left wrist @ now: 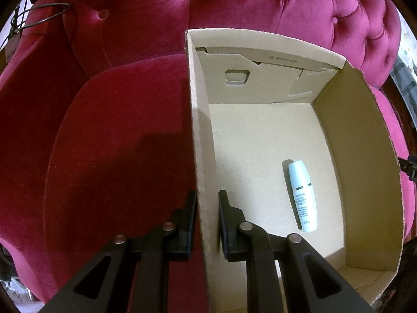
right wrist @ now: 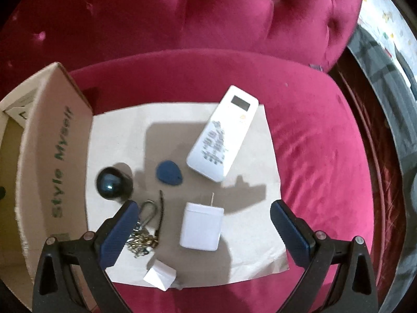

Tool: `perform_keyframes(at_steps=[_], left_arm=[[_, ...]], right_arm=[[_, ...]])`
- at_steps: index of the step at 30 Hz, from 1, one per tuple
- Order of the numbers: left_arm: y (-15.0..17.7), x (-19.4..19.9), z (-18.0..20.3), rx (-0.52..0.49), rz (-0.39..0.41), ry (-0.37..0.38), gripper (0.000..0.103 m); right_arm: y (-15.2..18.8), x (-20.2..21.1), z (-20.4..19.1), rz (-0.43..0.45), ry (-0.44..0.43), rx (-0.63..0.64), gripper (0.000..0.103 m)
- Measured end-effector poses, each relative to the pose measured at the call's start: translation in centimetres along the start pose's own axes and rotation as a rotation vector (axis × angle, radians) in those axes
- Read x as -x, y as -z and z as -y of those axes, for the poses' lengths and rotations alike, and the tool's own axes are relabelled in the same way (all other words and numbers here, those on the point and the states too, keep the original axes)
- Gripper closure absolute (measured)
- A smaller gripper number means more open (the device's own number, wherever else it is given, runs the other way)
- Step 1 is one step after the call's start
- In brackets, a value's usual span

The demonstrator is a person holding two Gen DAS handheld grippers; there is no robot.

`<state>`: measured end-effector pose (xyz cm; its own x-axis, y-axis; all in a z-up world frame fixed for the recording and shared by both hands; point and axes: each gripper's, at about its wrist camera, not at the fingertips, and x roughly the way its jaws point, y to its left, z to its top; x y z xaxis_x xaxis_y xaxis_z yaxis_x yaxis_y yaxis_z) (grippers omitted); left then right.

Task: Organize rigid objects
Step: 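Move the right tool back to the paper and grasp the white charger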

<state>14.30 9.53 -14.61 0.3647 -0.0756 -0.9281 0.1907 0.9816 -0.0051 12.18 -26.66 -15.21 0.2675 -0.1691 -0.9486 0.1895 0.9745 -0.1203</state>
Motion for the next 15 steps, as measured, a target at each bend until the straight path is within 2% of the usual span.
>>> perform_keyframes(at_steps=[15], left_arm=[[0.0,-0.2,0.3,-0.006,-0.001,-0.010,0.086]], right_arm=[[1.8,-5.0,2.1,-0.075,-0.028,-0.049,0.000]])
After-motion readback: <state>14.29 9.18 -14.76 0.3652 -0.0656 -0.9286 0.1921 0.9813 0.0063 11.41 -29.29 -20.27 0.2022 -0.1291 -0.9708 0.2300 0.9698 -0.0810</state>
